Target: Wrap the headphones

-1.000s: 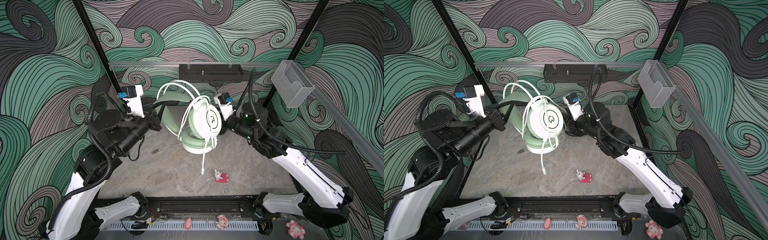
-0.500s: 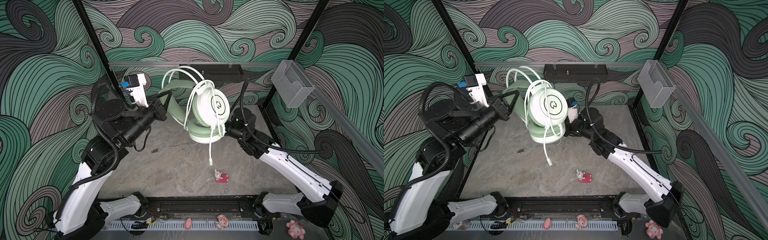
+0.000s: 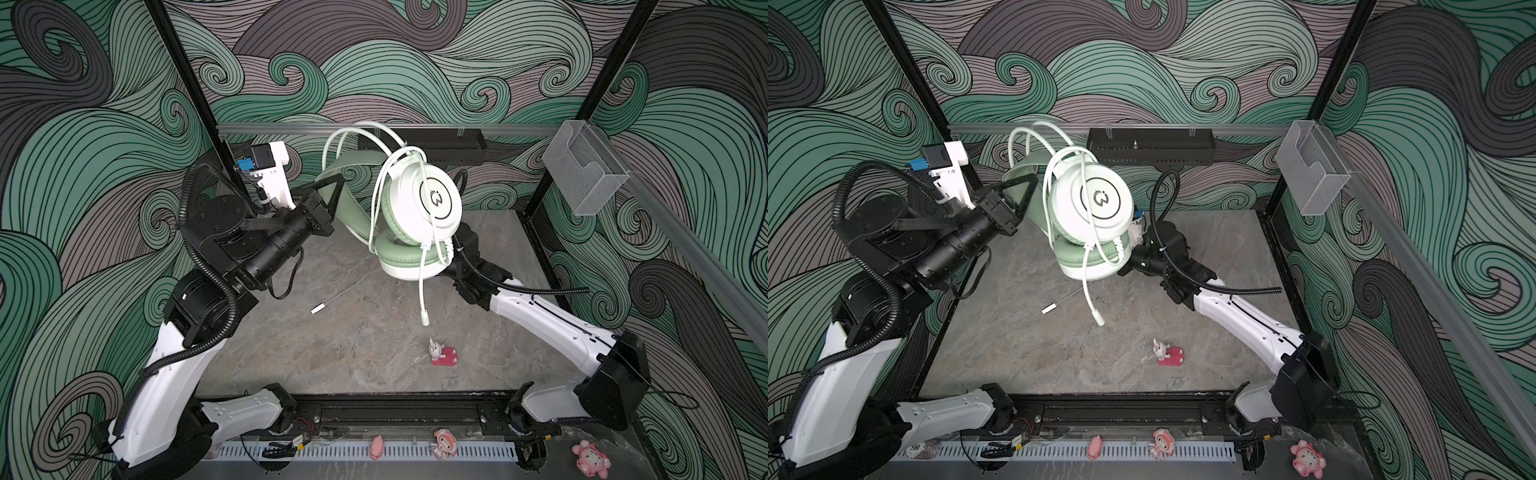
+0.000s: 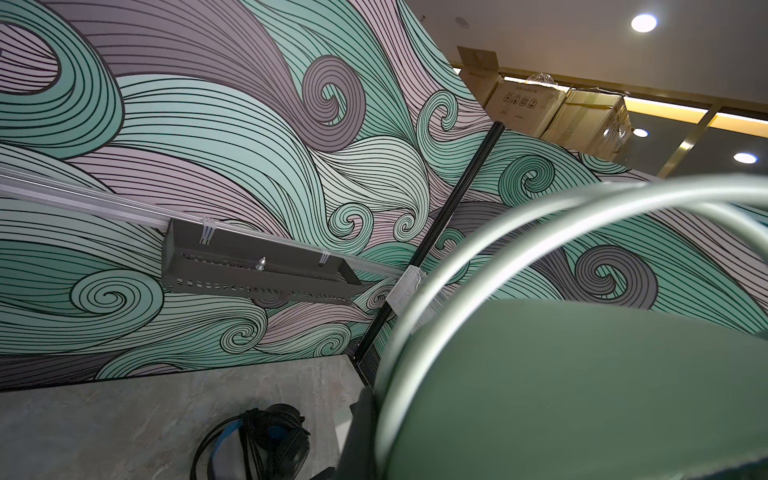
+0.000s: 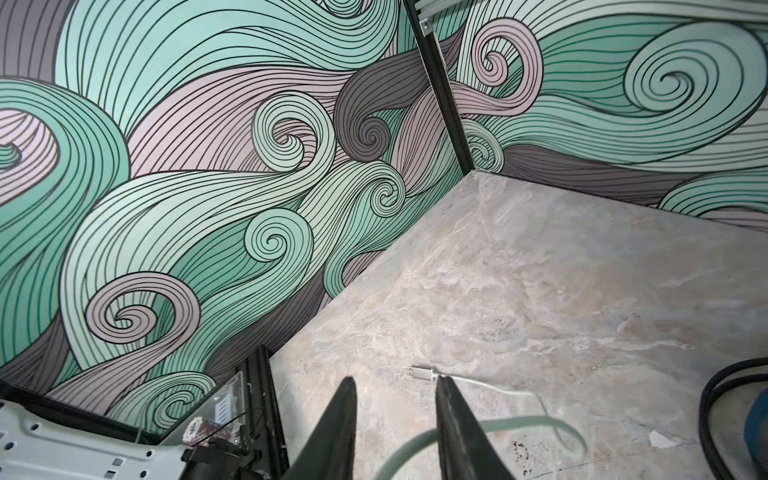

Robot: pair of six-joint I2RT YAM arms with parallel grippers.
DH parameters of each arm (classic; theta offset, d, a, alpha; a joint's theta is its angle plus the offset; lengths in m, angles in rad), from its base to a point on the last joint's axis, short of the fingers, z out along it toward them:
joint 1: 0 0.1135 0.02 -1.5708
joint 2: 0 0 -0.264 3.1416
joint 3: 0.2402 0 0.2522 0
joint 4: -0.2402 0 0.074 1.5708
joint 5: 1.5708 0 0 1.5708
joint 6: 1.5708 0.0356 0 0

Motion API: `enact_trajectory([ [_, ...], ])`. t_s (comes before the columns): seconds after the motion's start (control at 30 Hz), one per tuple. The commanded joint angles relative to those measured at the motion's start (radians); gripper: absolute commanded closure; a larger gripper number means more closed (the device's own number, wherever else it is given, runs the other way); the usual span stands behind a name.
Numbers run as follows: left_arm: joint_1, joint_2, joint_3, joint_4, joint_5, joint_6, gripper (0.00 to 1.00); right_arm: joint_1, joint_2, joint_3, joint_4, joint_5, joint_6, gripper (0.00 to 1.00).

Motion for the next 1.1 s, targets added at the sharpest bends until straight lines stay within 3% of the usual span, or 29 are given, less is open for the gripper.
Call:
enact_trajectory([
  [0.0, -0.001, -0.012, 0.037, 0.101, 0.0, -0.065, 1.0, -0.006, 0.0, 0.001, 0.051, -0.033, 0.013, 0.76],
  [0.23, 0.002, 0.01, 0.05, 0.099, -0.024, -0.111, 1.0, 0.001, -0.012, 0.029, -0.09, -0.021, -0.077, 1.0],
  [0.67, 0.028, 0.082, 0.136, 0.135, -0.153, -0.168, 1.0, 0.099, -0.047, 0.051, -0.288, 0.1, -0.208, 1.0],
  [1.07, 0.134, 0.14, 0.142, 0.114, -0.192, -0.281, 1.0, 0.201, -0.094, 0.034, -0.363, 0.194, -0.274, 1.0],
])
